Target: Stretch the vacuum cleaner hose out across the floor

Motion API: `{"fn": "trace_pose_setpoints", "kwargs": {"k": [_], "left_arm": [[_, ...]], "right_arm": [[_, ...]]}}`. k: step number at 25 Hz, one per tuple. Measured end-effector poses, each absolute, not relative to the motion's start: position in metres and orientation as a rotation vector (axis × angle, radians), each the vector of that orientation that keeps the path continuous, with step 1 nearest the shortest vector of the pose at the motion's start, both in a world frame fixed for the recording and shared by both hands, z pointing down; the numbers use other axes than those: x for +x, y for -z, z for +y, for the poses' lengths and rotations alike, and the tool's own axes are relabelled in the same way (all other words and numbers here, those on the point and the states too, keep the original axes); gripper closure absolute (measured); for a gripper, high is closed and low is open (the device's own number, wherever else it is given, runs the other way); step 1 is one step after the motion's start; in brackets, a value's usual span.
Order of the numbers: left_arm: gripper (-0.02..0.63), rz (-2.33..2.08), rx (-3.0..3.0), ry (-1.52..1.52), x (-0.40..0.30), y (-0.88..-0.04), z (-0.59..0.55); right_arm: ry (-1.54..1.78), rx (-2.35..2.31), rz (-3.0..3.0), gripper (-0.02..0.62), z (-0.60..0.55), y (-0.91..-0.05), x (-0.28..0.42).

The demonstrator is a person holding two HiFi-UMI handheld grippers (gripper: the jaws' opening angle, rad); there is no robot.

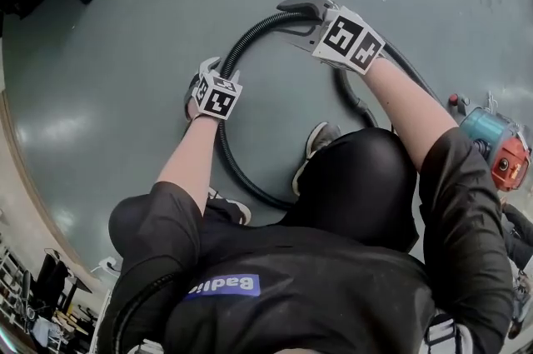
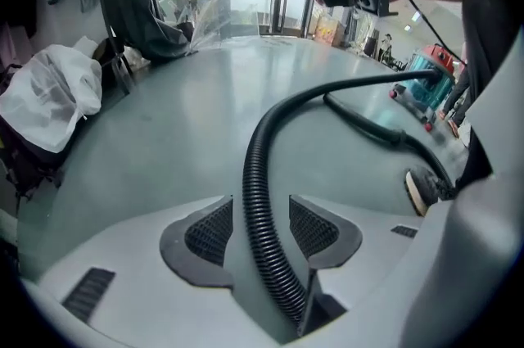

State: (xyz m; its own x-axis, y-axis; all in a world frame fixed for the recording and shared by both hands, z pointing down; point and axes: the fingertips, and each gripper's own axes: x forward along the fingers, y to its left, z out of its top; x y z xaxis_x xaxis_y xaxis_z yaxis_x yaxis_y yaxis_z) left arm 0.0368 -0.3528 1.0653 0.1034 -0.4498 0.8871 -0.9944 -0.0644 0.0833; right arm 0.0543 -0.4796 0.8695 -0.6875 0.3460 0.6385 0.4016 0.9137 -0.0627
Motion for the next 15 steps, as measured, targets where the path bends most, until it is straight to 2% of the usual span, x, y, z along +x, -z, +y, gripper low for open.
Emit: {"fn": "trace_pose_setpoints", "kwargs": {"k": [8, 15], "left_arm": [[0.396, -1.323, 1.502, -1.085, 0.048, -1.143, -0.314], [0.402, -1.269, 1.475, -1.046, 0.048, -1.142, -0.312]], "right_arm": [[0.258, -0.566, -2.245, 0.416, -0.487, -0.927, 0.060], [0.427, -0.721, -2.102, 0.416, -0.460, -0.965, 0.049]]}}
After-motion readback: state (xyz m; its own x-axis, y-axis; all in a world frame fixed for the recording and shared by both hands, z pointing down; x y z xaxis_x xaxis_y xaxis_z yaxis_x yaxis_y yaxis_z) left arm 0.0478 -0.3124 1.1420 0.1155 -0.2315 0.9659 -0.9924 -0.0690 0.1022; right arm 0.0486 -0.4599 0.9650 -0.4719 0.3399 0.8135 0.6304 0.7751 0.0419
